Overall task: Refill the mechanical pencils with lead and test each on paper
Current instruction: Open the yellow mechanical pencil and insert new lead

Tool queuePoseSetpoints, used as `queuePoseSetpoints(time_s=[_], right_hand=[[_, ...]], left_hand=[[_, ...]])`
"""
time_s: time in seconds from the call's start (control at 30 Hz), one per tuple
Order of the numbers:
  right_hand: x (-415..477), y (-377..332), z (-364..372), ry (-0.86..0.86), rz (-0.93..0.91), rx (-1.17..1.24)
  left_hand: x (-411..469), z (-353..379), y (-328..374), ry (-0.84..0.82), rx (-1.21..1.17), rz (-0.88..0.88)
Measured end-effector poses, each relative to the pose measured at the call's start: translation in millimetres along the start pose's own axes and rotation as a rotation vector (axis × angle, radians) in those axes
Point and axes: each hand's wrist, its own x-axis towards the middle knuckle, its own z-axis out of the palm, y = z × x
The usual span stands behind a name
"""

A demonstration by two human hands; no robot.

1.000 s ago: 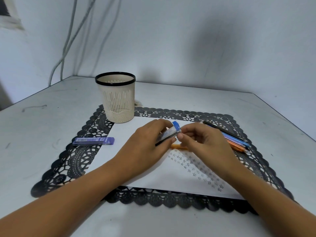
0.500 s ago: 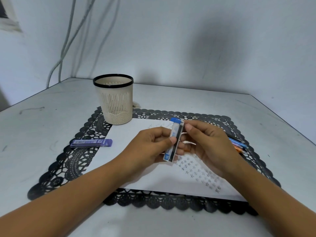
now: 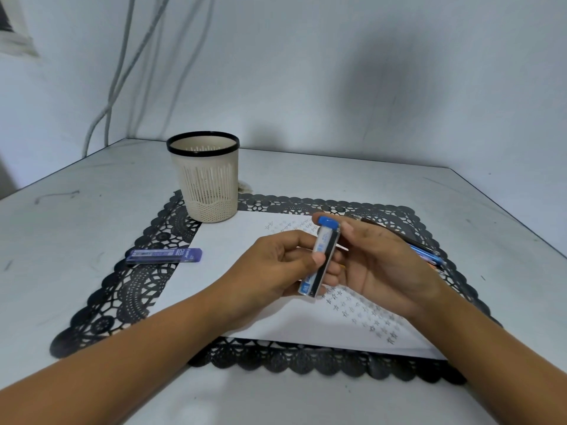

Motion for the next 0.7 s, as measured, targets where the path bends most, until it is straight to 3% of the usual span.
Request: queuePoseSetpoints(time_s=[0.27, 0.47, 0.7], right_hand=[[1, 0, 0, 0.088, -0.038, 0.015], [-1, -4, 4, 0.184, -0.079, -0.056], [-4, -7, 3, 0.309, -0.096, -0.349]], left_hand=[[2, -1, 2, 0.079, 0.069, 0.048], [8, -17, 0, 0.239, 0.624, 0.240], [9, -21, 11, 0.228, 0.923, 0.399]])
